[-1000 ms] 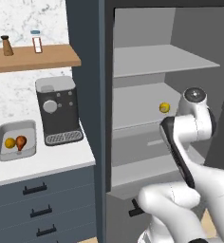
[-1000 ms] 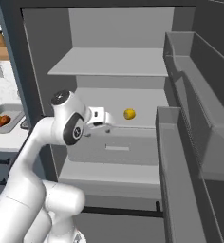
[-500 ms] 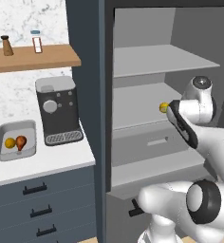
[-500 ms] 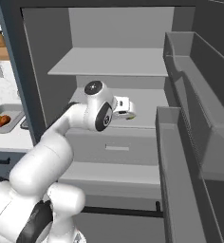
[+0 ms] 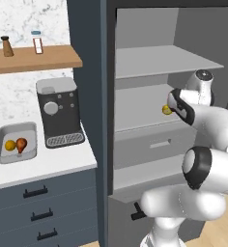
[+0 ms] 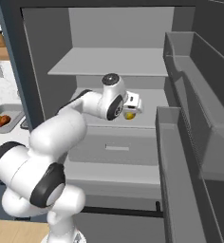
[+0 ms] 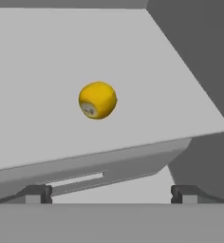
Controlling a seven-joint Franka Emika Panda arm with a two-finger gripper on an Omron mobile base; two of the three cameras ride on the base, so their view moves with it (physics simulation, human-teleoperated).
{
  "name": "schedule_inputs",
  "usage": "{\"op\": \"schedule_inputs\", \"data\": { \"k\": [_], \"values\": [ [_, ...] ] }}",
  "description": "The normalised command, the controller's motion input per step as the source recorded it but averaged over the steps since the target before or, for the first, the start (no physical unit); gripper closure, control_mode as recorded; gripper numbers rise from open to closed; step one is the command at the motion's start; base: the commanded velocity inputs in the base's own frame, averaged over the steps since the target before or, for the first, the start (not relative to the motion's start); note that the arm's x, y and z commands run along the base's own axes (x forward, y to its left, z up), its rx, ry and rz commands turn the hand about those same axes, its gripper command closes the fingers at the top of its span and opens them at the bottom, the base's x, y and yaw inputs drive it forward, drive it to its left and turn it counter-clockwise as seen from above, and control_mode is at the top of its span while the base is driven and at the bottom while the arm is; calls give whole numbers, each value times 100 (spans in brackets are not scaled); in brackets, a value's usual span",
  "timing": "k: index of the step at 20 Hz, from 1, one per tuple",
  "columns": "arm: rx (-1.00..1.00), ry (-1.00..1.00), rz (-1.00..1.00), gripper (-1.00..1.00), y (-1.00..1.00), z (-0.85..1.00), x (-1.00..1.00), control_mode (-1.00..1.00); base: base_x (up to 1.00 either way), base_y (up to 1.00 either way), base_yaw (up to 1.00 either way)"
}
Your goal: Place one lemon and one chicken drumstick in each tupperware on the nearby counter, to pack two identical lunches.
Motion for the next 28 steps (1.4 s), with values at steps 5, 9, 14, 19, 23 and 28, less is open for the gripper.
{"op": "schedule_inputs", "data": {
  "k": [5,9,14,19,23,28],
  "values": [
    [0,-1,0,-100,2,-63,49,-100,0,0,0],
    [1,-23,0,-100,0,-61,8,-100,0,0,0],
    [5,-29,0,-100,0,-7,0,-100,0,0,0],
    [0,8,0,-100,0,23,29,-100,0,0,0],
    [0,8,0,-100,0,24,49,-100,0,0,0],
    [1,2,0,-100,0,4,28,-100,0,0,0]
  ]
}}
